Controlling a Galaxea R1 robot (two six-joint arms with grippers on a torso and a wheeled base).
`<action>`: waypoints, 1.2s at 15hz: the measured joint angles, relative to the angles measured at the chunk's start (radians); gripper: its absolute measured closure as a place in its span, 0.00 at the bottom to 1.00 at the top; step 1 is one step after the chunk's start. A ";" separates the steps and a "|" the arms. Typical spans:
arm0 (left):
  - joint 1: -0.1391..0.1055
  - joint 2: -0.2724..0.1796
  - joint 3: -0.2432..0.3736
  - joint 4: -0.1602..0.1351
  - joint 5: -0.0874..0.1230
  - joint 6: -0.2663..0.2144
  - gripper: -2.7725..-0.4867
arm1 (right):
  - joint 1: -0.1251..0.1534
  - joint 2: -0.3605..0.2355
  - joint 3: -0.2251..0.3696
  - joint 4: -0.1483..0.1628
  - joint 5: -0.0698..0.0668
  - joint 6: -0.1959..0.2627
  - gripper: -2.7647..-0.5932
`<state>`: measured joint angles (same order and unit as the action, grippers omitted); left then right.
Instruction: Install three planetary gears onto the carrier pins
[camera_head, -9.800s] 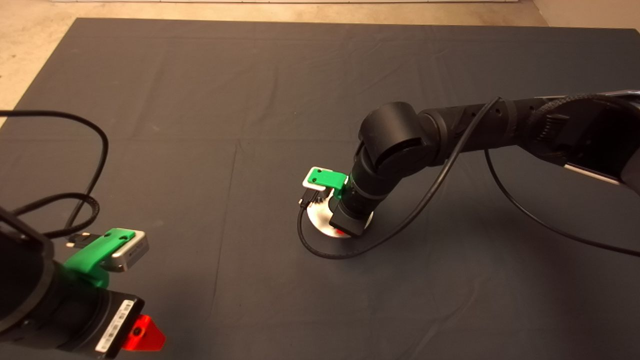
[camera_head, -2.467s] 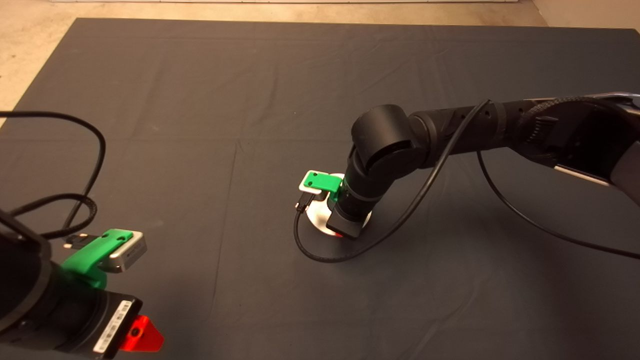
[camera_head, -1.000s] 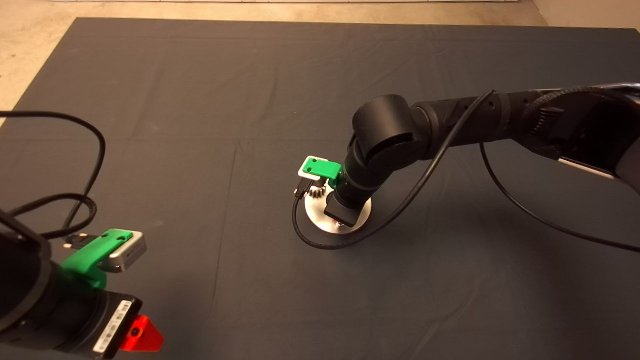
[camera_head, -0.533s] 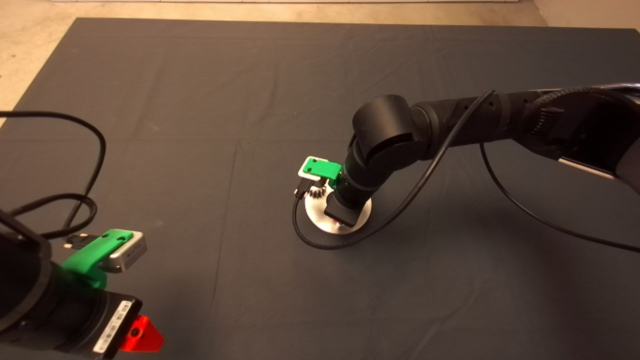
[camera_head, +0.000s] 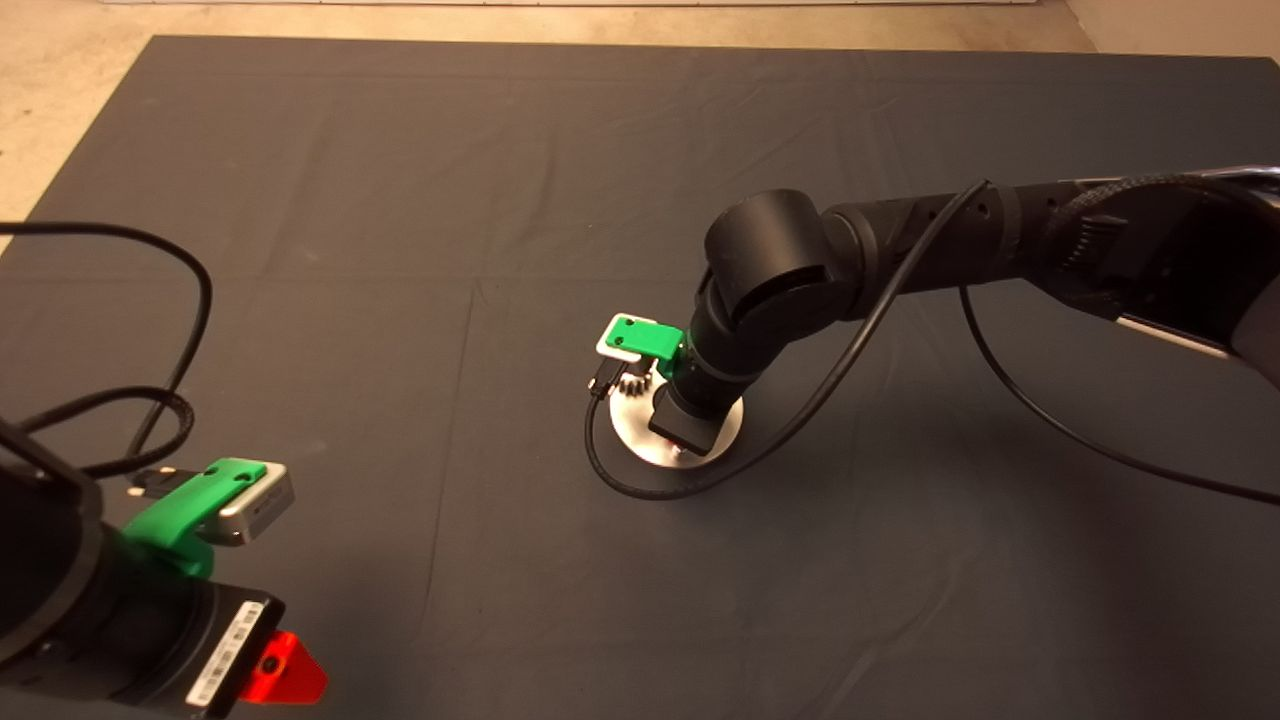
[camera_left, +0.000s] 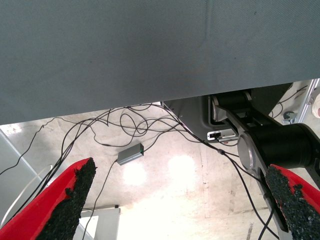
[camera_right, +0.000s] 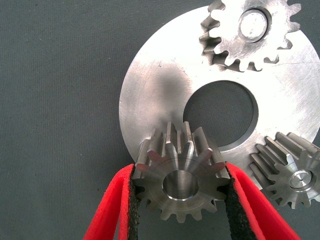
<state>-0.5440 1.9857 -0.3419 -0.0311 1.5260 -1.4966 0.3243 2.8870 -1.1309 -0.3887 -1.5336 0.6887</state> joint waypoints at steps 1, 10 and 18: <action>0.000 0.000 0.000 0.000 0.000 0.000 0.13 | 0.000 0.000 0.000 0.000 0.000 0.000 0.84; 0.000 0.000 0.000 0.000 0.000 0.000 0.13 | 0.000 0.001 0.020 0.001 0.000 0.000 0.84; 0.000 -0.001 0.000 0.000 0.000 0.013 0.13 | 0.000 0.005 0.033 0.003 0.000 0.000 0.84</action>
<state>-0.5440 1.9849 -0.3419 -0.0311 1.5260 -1.4832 0.3243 2.8917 -1.0983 -0.3862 -1.5332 0.6889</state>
